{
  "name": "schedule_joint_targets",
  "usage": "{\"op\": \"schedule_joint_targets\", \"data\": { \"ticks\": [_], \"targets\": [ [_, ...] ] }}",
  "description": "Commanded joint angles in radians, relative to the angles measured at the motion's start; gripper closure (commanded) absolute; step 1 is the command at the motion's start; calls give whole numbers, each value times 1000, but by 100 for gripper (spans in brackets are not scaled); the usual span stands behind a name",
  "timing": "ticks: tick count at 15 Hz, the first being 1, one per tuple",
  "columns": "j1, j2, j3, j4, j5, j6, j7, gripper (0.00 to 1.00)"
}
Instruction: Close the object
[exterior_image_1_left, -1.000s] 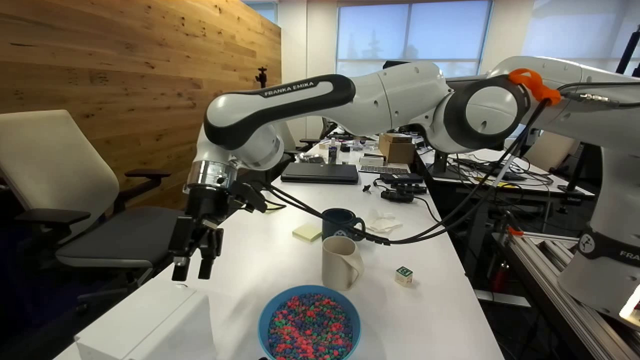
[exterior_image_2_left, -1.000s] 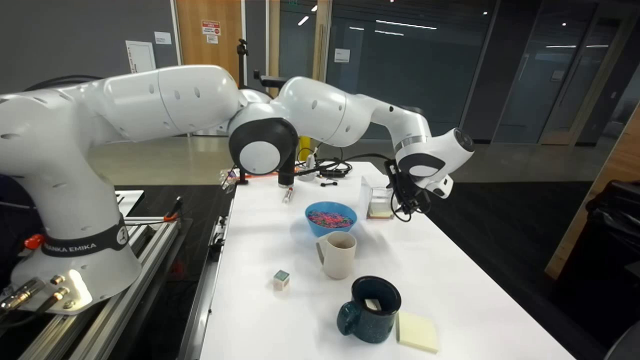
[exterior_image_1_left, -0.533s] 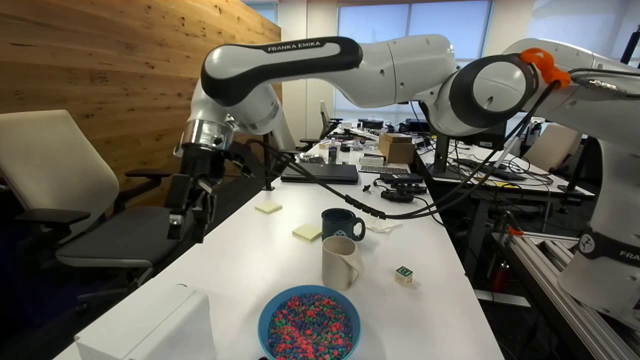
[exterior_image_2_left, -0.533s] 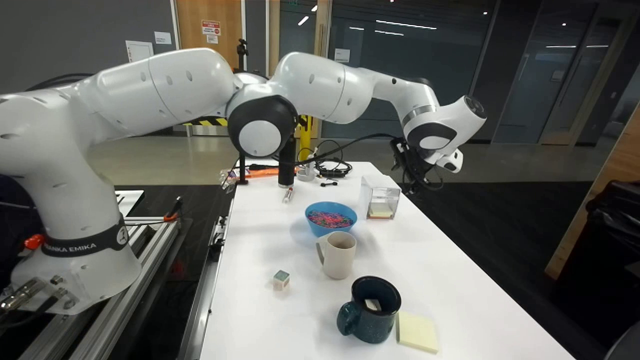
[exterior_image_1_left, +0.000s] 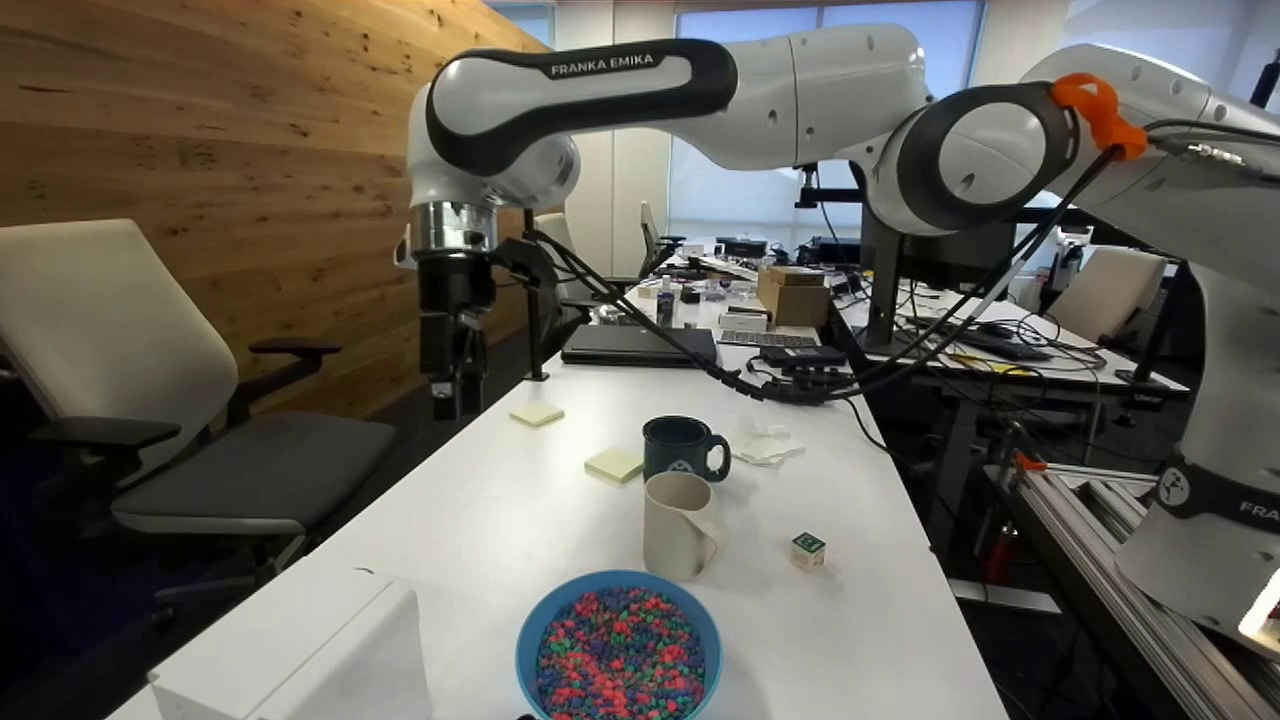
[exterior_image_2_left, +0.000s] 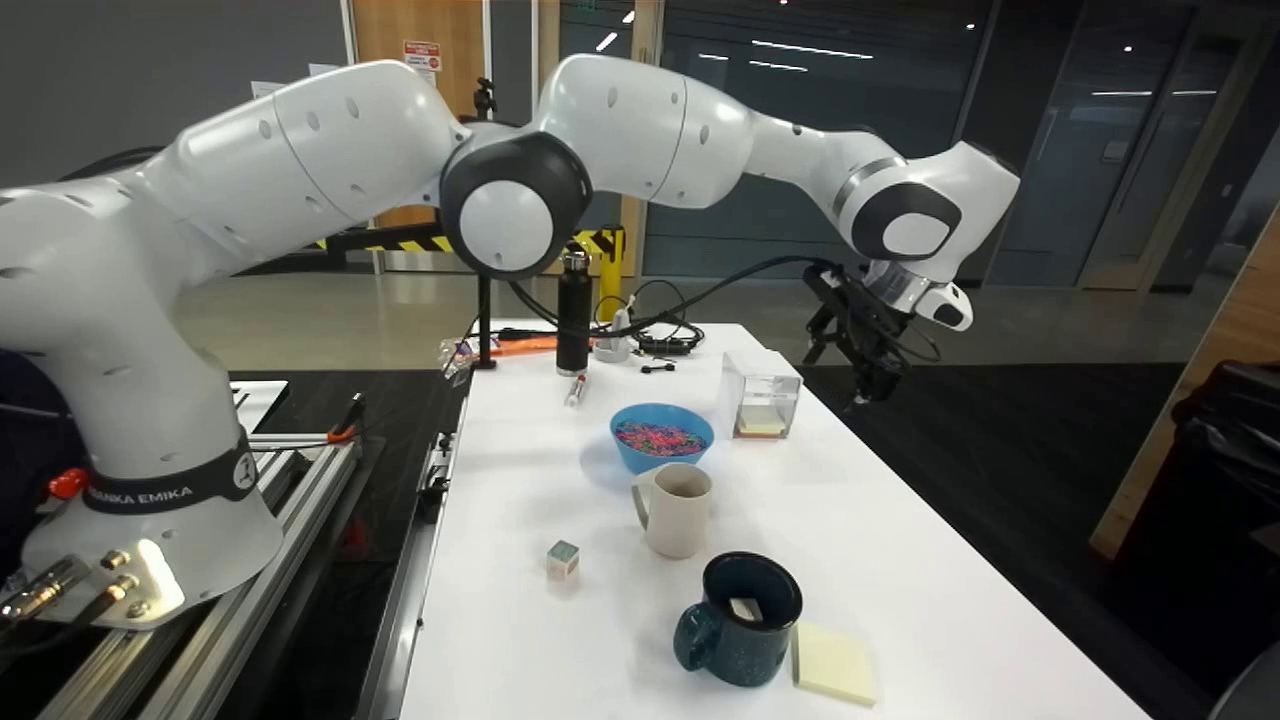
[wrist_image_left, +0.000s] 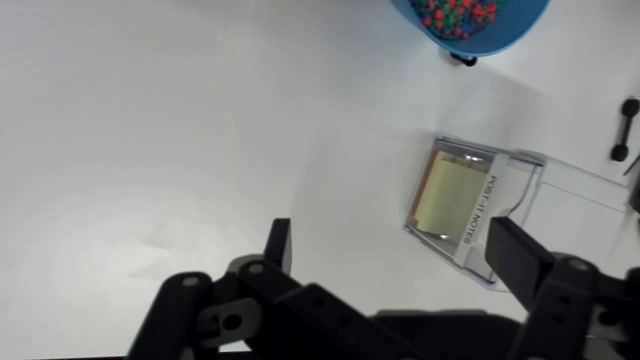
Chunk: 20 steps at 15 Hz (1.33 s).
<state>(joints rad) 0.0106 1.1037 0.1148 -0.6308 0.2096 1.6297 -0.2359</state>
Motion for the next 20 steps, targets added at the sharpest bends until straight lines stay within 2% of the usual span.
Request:
{"op": "schedule_joint_targets", "data": {
  "ticks": [1,4,9,15,16,20],
  "targets": [
    [6,-57,-58,-95,-46,40,23,0],
    [17,-83,-99,-149,-37,149,70,0],
    [29,-160,-106,-299,-15,296,119,0],
    [44,-296,-102,-538,-13,370,117,0],
    [30,-321,-75,-574,-39,378,124,0],
    [28,-406,-68,-712,-37,421,121,0]
  ]
}}
